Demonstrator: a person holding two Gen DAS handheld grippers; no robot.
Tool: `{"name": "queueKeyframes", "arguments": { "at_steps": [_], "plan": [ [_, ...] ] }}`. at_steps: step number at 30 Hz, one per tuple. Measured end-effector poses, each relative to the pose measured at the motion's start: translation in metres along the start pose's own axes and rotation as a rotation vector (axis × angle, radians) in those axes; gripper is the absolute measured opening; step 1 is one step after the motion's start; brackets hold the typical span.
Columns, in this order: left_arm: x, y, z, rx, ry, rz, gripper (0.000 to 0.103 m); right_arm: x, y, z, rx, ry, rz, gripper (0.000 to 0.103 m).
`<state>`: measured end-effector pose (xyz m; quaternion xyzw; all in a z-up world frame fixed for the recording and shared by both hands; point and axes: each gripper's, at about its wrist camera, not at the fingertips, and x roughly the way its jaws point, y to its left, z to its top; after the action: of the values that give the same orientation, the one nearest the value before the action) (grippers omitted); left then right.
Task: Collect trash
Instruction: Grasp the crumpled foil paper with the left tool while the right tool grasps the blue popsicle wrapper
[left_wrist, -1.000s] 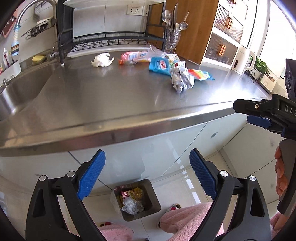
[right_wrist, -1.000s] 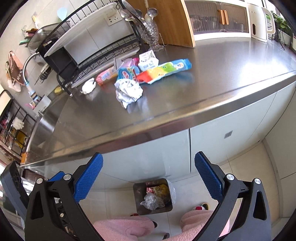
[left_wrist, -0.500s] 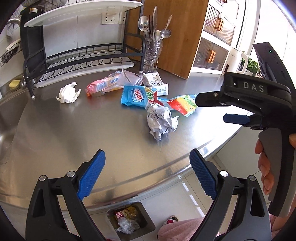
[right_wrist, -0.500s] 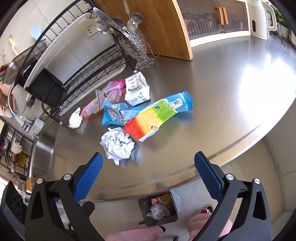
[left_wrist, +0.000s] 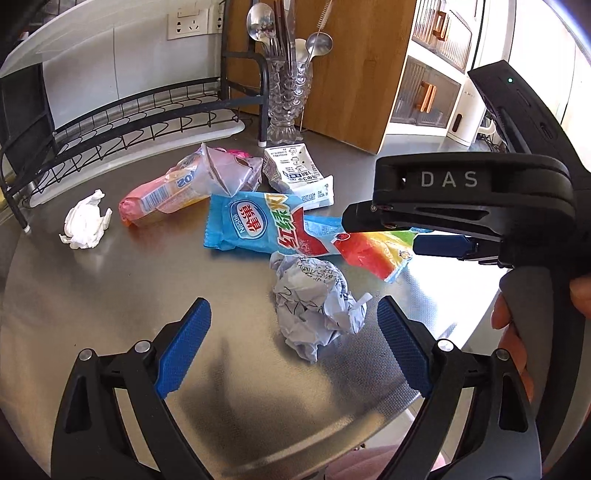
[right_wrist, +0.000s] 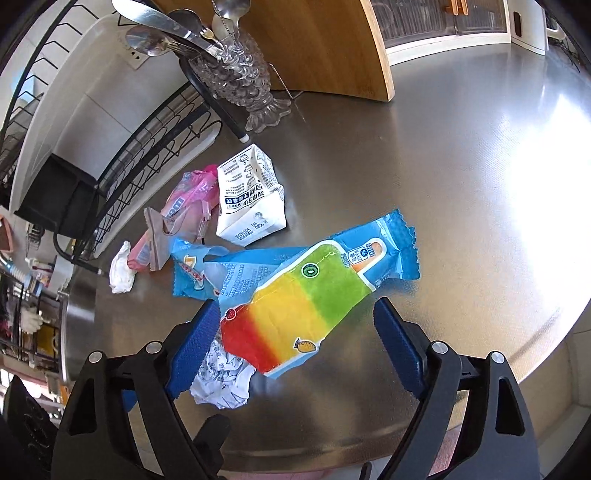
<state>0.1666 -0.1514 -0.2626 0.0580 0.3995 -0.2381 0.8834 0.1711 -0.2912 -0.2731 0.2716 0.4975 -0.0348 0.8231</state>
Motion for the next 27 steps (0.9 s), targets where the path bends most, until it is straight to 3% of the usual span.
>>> {"name": "queueKeyframes", "arguments": {
  "at_steps": [5,7,8,18,27],
  "plan": [
    [0.015,0.007,0.003,-0.008,0.011,-0.028,0.067,0.013,-0.003,0.007,0.0,0.02,-0.013,0.067],
    [0.017,0.008,0.005,-0.004,0.011,-0.027,0.045,0.014,-0.003,0.008,-0.007,0.014,-0.022,0.056],
    [0.017,0.009,0.006,-0.005,0.008,-0.021,0.045,0.014,-0.003,0.008,-0.011,0.018,-0.019,0.045],
    [-0.007,0.018,0.0,-0.003,-0.039,0.027,0.037,0.005,0.008,-0.005,-0.086,-0.018,-0.027,0.013],
    [-0.072,0.028,-0.016,-0.039,-0.107,0.073,0.037,-0.037,0.037,-0.037,-0.186,-0.068,-0.037,0.008]
  ]
}}
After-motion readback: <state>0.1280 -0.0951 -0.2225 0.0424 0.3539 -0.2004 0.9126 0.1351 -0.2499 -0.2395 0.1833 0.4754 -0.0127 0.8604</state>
